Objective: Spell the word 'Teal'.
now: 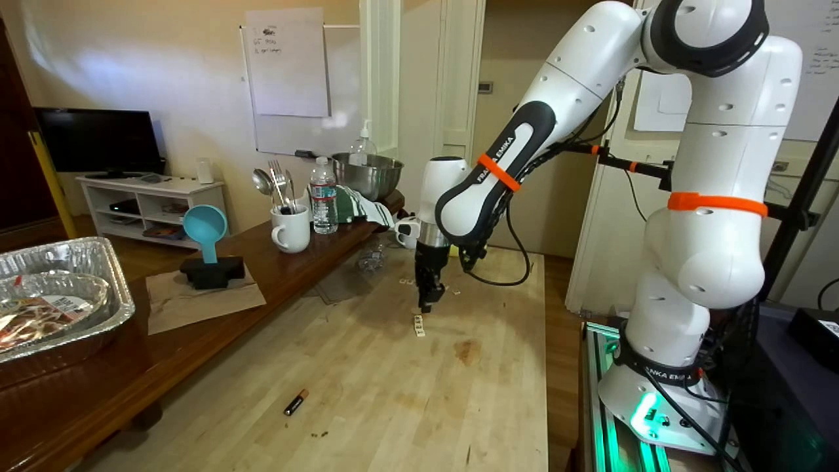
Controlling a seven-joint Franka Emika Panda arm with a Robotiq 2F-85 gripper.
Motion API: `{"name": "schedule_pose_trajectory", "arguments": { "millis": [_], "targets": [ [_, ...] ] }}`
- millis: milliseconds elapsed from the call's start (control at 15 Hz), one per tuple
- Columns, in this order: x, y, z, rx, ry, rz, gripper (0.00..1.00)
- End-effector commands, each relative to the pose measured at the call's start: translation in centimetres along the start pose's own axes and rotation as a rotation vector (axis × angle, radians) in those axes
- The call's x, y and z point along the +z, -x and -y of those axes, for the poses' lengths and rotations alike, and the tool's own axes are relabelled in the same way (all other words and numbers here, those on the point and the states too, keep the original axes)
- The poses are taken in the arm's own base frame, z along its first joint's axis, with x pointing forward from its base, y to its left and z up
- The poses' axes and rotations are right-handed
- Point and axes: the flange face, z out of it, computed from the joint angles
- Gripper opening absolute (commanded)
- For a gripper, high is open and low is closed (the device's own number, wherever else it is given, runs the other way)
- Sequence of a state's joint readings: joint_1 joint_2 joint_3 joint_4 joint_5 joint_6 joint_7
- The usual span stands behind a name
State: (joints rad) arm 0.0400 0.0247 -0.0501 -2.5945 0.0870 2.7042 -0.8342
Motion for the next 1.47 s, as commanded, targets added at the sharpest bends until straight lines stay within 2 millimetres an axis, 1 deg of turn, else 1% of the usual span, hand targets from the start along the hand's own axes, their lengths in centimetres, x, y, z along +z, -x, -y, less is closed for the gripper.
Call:
{"name": "schedule_pose_trajectory", "arguments": {
  "millis": [0, 667, 1400],
  "targets": [
    [1.5, -0.2, -0.3, 0.082, 0.023, -0.008, 0.0],
    [3.3, -0.6, -1.2, 0.214, 0.11, -0.033, 0.0],
    [4.5, -0.6, -1.1, 0.244, 0.117, 0.002, 0.0]
  ]
}}
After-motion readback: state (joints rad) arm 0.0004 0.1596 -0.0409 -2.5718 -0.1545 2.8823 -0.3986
